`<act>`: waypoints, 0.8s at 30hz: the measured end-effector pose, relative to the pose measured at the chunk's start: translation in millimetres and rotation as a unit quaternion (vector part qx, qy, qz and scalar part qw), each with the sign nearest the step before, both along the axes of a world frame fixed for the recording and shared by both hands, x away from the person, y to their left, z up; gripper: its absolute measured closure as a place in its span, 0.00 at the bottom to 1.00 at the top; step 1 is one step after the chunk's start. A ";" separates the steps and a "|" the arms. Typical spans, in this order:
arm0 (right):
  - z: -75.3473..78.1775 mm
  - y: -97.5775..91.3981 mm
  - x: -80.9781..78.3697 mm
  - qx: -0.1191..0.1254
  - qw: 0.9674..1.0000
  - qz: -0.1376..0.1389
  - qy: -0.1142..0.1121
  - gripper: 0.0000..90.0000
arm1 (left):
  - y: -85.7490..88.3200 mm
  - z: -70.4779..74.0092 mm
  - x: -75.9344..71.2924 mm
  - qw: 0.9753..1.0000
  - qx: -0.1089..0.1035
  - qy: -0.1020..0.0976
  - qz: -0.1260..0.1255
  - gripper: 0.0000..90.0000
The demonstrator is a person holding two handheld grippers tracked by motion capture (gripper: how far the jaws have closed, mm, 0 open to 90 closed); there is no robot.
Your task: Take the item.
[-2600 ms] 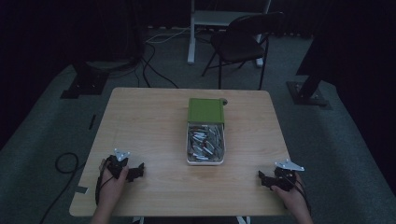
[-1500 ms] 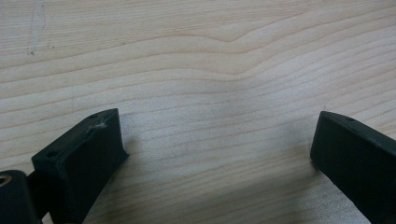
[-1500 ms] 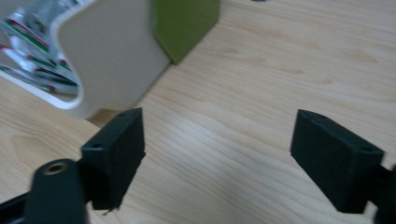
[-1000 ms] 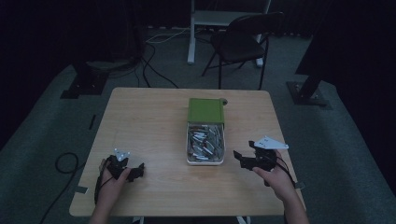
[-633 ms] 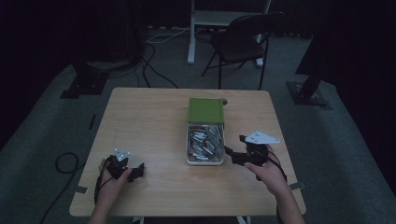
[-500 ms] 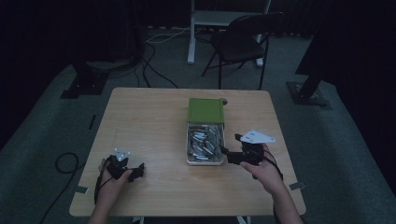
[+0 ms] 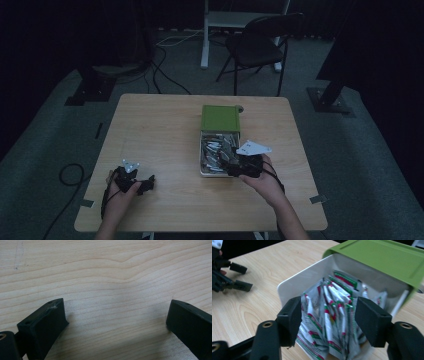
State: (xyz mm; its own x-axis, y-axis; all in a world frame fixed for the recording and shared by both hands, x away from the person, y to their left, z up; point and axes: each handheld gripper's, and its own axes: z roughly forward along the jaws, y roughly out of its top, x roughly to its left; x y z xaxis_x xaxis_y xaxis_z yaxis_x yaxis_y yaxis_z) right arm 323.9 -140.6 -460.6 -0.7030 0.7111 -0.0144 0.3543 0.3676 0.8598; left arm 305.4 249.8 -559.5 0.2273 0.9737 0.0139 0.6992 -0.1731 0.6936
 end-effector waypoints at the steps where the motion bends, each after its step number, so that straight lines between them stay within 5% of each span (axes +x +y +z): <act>1: 0.0 0.0 0.0 0.000 1.000 0.000 0.000 0.44 | 0.0 0.0 0.0 1.000 0.000 0.000 0.000 0.04; 7: -10.6 18.2 0.0 -0.020 1.000 0.018 0.008 0.50 | -0.1 0.0 0.0 1.000 0.000 0.000 -0.001 0.04; 11: -19.9 29.5 2.3 -0.050 0.998 0.018 0.013 0.61 | -0.3 0.0 -0.4 1.000 0.000 0.000 -0.002 0.04; 16: -24.9 33.6 5.2 -0.054 0.998 0.019 0.020 0.75 | -0.3 0.1 -0.6 1.000 0.001 0.001 -0.003 0.04; 24: -32.2 41.1 5.2 -0.072 0.997 0.029 0.014 0.78 | -0.4 0.1 -0.7 1.000 0.001 0.001 -0.004 0.04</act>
